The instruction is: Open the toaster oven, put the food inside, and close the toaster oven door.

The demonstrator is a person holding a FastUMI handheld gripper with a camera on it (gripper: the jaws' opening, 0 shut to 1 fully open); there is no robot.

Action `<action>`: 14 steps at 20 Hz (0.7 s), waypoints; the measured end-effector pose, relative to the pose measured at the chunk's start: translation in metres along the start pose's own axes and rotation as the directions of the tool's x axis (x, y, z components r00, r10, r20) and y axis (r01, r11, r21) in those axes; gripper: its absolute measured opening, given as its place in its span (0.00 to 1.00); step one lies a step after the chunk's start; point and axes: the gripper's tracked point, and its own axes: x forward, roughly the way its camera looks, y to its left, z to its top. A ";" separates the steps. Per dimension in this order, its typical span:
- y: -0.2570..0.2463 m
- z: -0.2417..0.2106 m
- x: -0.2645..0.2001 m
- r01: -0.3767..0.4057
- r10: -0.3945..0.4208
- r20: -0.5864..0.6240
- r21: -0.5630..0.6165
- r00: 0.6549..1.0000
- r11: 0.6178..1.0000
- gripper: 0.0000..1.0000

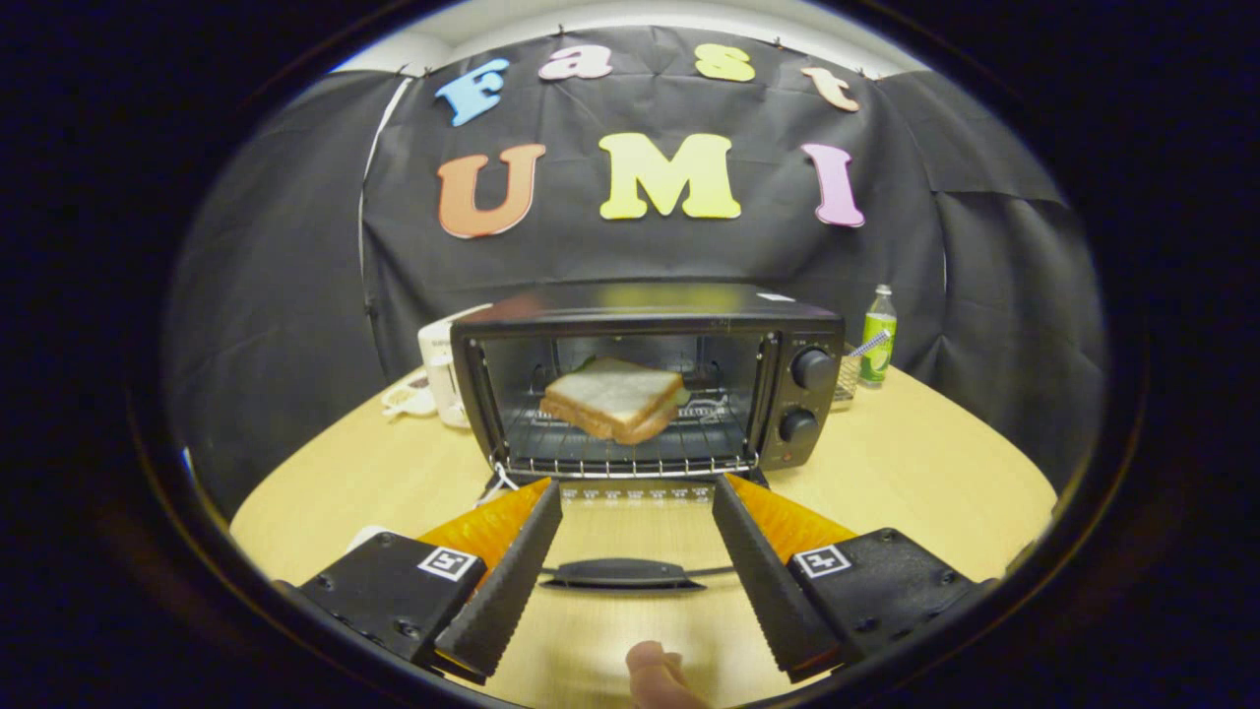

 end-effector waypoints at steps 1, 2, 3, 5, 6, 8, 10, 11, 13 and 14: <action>-0.003 -0.005 -0.001 0.011 -0.011 -0.008 -0.003 1.000 1.000 1.00; -0.004 -0.009 0.000 0.011 -0.011 -0.012 0.012 1.000 1.000 1.00; -0.004 -0.016 0.000 0.011 -0.011 -0.023 0.029 1.000 1.000 1.00; -0.006 -0.031 0.004 0.019 -0.015 -0.061 0.062 0.998 0.998 1.00; -0.004 -0.041 0.006 0.016 -0.009 -0.094 0.076 0.996 0.997 1.00; 0.003 -0.061 0.008 0.001 0.016 -0.171 0.097 0.985 0.995 1.00; 0.005 -0.060 0.007 0.006 0.007 -0.168 0.081 0.986 0.997 1.00; 0.008 -0.069 0.006 0.003 0.009 -0.194 0.058 0.981 0.998 1.00; 0.011 -0.070 0.006 0.003 0.003 -0.197 0.029 0.980 1.000 1.00; 0.011 -0.070 0.007 0.004 0.002 -0.195 0.028 0.981 1.000 1.00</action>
